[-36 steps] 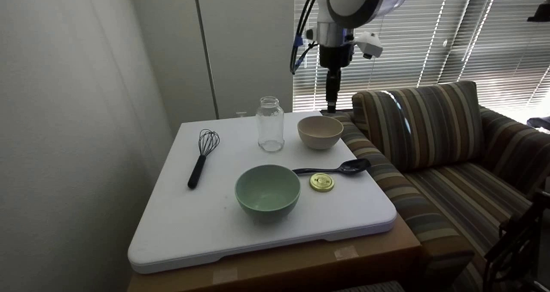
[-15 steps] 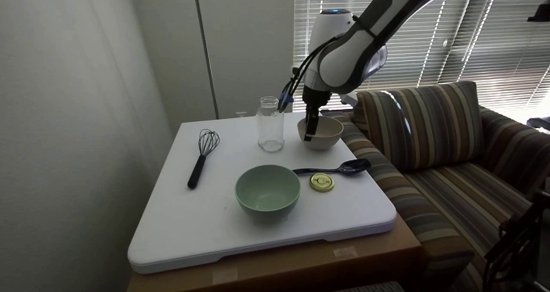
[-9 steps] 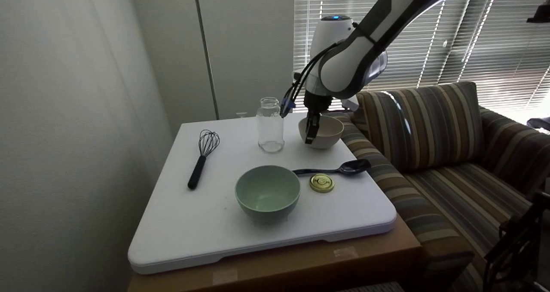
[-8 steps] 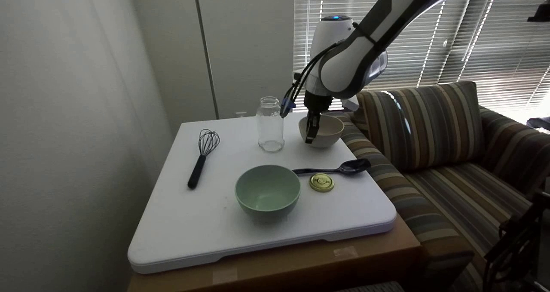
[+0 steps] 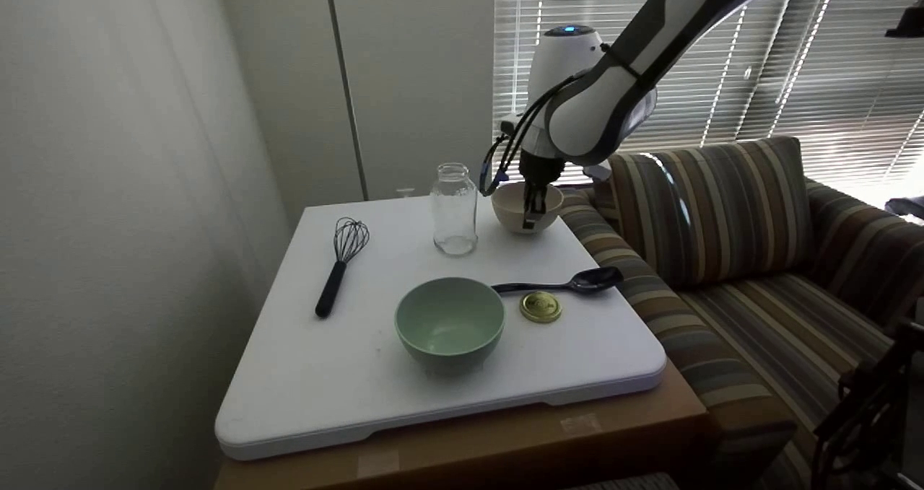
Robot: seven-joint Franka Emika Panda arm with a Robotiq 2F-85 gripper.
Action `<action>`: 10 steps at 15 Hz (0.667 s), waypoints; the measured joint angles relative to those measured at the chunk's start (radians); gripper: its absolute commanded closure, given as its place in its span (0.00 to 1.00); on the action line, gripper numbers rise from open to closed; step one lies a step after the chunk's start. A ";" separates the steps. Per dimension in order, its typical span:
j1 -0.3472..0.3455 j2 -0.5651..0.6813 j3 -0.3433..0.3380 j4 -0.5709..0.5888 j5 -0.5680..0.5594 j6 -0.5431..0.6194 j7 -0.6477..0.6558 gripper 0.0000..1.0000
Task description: Move the bowl that's closest to the couch slightly to the right then move it back
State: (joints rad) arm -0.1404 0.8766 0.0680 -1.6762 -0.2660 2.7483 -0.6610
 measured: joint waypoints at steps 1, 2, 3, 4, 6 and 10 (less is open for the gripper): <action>-0.011 -0.004 -0.001 0.004 -0.002 0.000 -0.019 0.99; -0.024 -0.007 -0.002 0.010 -0.002 0.000 -0.041 0.99; -0.037 -0.009 -0.002 0.019 -0.002 -0.001 -0.062 0.99; -0.051 -0.009 -0.001 0.030 -0.002 -0.001 -0.084 0.99; -0.078 -0.009 0.003 0.052 0.000 -0.002 -0.126 0.99; -0.143 -0.003 0.062 0.088 0.054 -0.009 -0.214 0.99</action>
State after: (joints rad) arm -0.2838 0.8734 0.1295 -1.5882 -0.2120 2.7397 -0.8750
